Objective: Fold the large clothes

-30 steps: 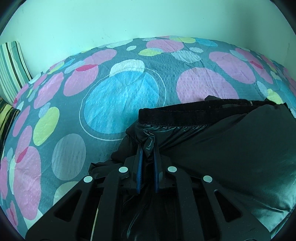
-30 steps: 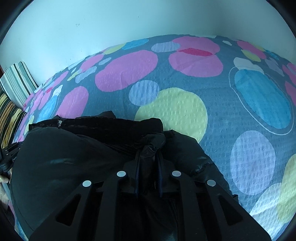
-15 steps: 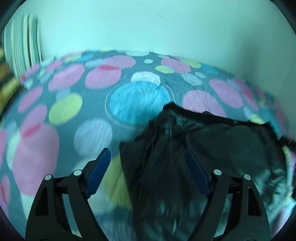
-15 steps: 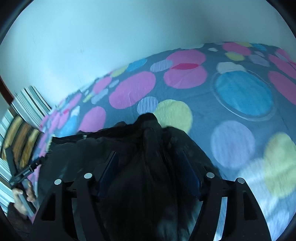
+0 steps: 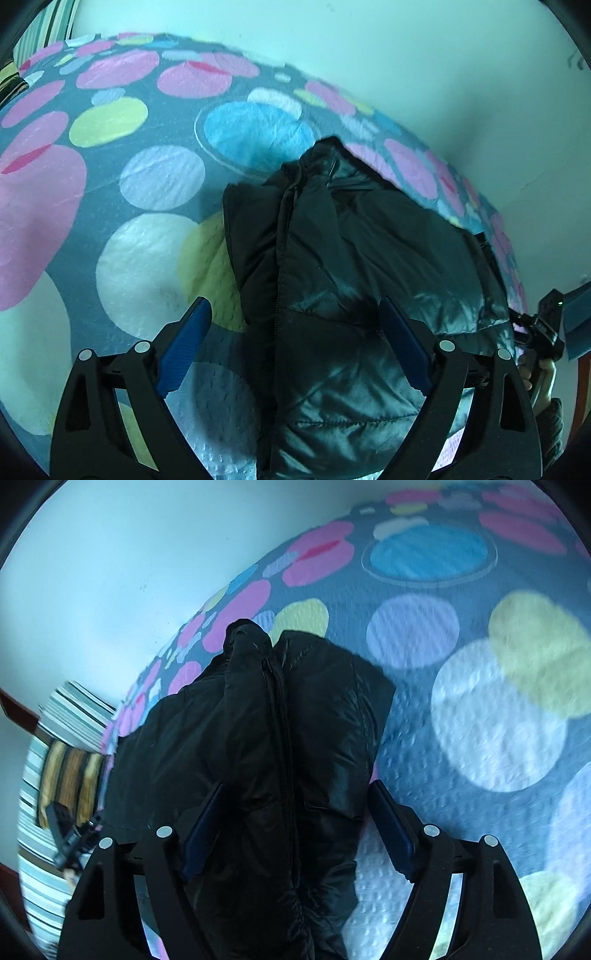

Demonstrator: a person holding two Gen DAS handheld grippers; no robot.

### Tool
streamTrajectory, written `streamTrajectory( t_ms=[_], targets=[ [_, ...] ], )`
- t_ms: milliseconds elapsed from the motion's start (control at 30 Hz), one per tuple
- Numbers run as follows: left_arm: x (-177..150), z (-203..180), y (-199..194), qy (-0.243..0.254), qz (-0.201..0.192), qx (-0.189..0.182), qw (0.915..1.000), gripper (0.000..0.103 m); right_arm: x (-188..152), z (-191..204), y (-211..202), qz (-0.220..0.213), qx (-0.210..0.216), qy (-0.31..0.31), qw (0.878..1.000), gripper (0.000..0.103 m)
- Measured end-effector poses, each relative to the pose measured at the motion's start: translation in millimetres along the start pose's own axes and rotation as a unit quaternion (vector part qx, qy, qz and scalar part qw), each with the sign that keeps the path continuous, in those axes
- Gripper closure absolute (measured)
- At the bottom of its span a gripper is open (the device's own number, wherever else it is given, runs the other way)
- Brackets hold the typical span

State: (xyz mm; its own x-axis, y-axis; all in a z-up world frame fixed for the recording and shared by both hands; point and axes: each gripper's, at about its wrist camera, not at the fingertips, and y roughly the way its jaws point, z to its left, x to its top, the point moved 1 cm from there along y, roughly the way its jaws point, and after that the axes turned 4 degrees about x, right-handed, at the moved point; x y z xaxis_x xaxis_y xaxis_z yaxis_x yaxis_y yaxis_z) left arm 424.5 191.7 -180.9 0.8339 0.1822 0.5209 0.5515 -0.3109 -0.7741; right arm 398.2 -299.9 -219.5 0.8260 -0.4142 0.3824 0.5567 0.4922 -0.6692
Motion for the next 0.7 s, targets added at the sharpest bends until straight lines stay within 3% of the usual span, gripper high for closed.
streamTrajectory(
  t_ms=[133, 200, 267, 367, 433, 500, 600, 700],
  targets=[
    [-4.0, -3.0, 0.8, 0.021, 0.012, -0.019, 0.9995, 0.011, -1.1, -6.7, 7.4, 0.009, 0.022, 0.010, 1.000, 0.022],
    [-2.7, -7.0, 9.6, 0.030, 0.015, -0.005, 0.9994, 0.010, -0.5, -4.2, 10.7, 0.009, 0.022, 0.005, 1.000, 0.018],
    [0.8, -6.5, 18.0, 0.020, 0.023, -0.010, 0.9995, 0.009, 0.6, 2.5, 15.5, 0.009, 0.019, -0.007, 1.000, 0.018],
    [2.6, -1.0, 41.9, -0.019, 0.068, -0.022, 0.9973, 0.008, 2.8, 7.3, 22.1, 0.018, 0.016, -0.019, 1.000, 0.019],
    [-0.9, -5.0, 48.5, -0.015, 0.066, -0.011, 0.9976, 0.009, 1.8, 7.4, 23.9, 0.020, 0.012, -0.025, 0.999, 0.025],
    [-3.7, -17.5, 47.3, 0.020, 0.062, -0.010, 0.9978, 0.028, -1.0, 8.4, 24.8, 0.022, 0.016, -0.026, 0.999, 0.044],
    [-3.2, -23.7, 43.5, 0.025, 0.057, -0.005, 0.9980, 0.039, -3.7, 10.1, 24.9, 0.017, 0.028, -0.022, 0.999, 0.059],
    [-3.5, -30.5, 34.2, 0.035, 0.046, -0.005, 0.9983, 0.052, -8.2, 16.0, 19.3, 0.001, 0.034, -0.024, 0.999, 0.067]
  ],
)
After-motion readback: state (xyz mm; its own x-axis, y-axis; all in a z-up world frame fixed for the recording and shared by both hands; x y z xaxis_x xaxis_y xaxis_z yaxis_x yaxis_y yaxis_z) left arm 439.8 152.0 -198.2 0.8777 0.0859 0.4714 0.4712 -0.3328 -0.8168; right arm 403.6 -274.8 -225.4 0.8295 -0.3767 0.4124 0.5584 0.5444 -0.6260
